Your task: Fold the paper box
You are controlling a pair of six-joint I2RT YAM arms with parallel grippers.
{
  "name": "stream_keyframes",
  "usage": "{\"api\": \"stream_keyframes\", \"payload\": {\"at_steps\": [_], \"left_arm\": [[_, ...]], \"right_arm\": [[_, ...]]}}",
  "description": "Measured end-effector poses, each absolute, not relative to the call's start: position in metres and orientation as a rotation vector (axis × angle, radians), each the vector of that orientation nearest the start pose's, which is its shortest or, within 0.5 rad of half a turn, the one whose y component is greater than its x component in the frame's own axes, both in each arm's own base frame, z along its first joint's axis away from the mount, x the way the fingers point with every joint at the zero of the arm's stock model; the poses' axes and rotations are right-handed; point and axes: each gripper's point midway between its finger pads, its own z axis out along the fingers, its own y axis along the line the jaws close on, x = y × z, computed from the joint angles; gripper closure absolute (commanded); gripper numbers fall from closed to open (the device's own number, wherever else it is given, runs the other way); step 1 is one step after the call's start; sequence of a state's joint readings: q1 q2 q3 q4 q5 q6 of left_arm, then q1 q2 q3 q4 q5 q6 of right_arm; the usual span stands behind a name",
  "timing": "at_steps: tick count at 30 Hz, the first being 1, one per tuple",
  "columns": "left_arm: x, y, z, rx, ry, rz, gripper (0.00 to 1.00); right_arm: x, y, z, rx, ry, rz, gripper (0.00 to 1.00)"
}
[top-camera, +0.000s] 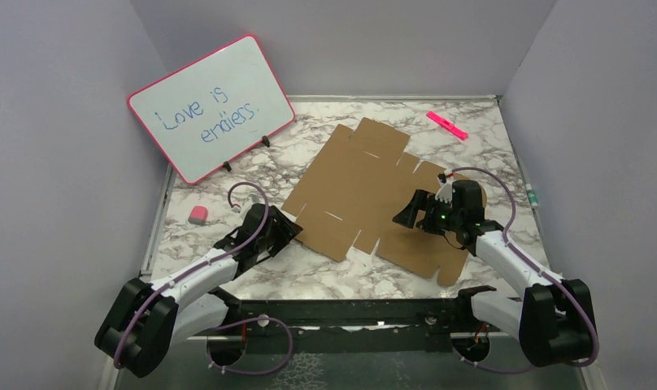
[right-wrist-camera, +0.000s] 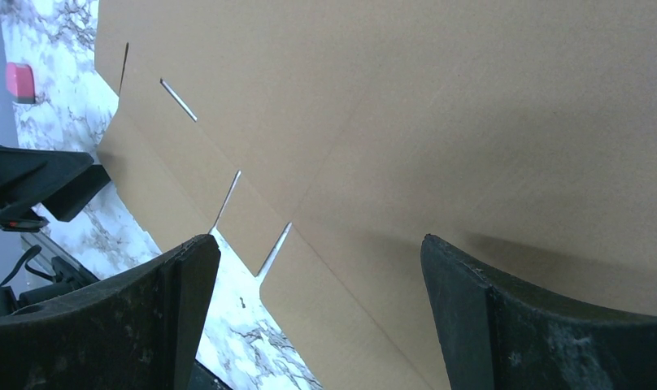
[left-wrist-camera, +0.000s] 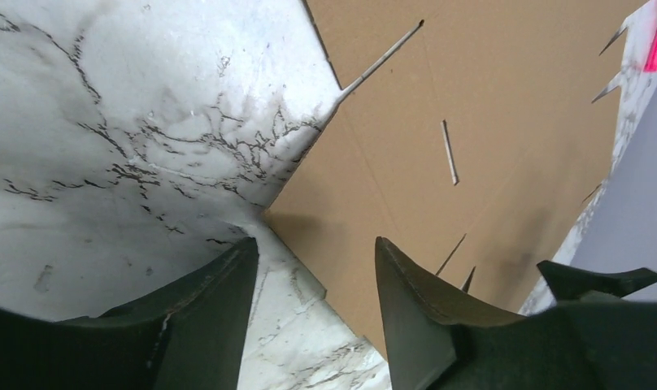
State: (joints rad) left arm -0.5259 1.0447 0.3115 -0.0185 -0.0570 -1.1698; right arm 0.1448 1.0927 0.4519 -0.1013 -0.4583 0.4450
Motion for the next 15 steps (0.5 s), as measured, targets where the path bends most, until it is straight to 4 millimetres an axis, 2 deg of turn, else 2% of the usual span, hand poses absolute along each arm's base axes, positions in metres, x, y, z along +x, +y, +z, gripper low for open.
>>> {"api": "stream_keyframes", "payload": {"at_steps": [4,10,15], "left_arm": [[0.231,-0.171,0.034,-0.850,2.293,-0.811,0.66],[0.237,-0.178,0.025,-0.892,2.295,-0.840,1.00],[0.254,-0.183,0.035,-0.860,2.272,-0.828,1.00]], "right_arm": [[0.254,0.132,0.071,0.111,2.357,0.824,0.00],[0.254,0.132,0.071,0.109,2.356,0.823,0.00],[0.253,0.131,0.073,0.090,2.349,0.817,0.00]]}}
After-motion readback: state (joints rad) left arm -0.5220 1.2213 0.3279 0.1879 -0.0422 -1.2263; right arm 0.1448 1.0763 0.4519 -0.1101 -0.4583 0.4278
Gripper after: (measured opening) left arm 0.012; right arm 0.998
